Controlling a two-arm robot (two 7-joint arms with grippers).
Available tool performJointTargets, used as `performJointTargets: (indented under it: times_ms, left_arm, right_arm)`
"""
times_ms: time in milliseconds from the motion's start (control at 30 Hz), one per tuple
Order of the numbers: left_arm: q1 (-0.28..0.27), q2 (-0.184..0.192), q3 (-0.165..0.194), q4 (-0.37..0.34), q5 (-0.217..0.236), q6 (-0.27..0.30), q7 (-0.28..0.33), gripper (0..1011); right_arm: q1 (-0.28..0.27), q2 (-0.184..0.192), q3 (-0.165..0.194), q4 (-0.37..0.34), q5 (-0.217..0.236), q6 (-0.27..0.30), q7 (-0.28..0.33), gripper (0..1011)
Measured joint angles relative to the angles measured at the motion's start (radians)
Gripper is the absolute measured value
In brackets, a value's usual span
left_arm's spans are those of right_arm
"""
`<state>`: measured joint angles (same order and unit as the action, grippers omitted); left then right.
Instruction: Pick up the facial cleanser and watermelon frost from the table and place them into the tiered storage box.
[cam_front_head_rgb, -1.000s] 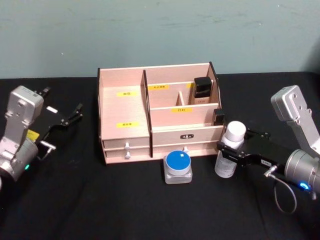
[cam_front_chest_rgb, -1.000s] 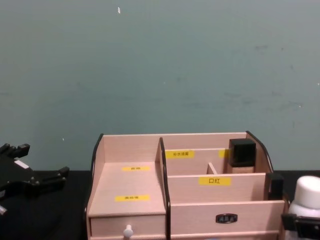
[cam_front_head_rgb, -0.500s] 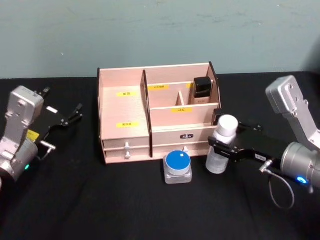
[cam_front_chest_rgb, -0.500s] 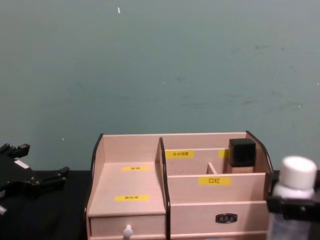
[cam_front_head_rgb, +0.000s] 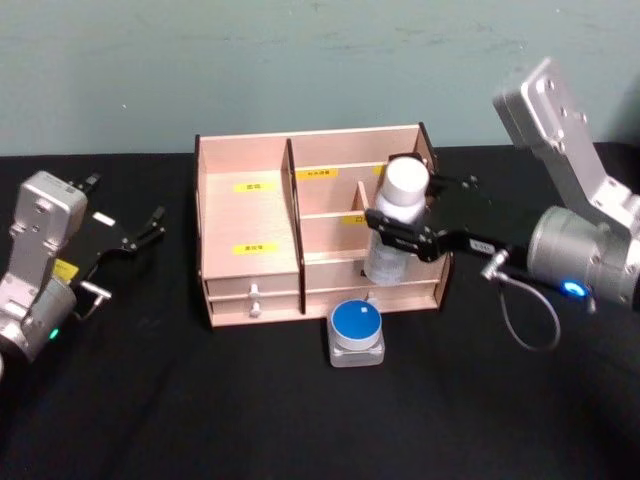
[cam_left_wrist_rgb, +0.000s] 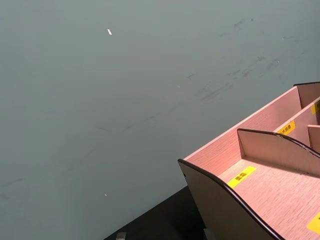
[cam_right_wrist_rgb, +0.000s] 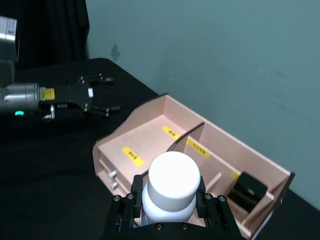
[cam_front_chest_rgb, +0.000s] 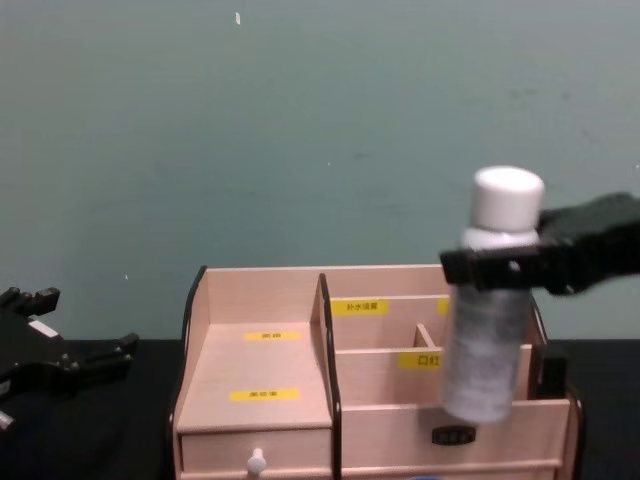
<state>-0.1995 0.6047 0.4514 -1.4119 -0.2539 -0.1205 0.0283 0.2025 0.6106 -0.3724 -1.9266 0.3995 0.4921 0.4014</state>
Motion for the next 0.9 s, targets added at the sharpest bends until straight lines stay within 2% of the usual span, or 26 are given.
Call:
performJointTargets:
  times_ms: [233,400,900]
  left_arm:
    - [0.0,0.0,0.0,0.0,0.0,0.0,0.0,1001]
    - [0.0,0.0,0.0,0.0,0.0,0.0,0.0,1001]
    - [0.0,0.0,0.0,0.0,0.0,0.0,0.0,1001]
  right_arm:
    - [0.1,-0.052,-0.05,0.057,-0.005,0.018,-0.007,594]
    - [0.16,-0.089,-0.084,0.115,-0.025,0.021,-0.015,594]
    - [0.257,-0.166,-0.107,0.269,-0.064,0.002,-0.024,594]
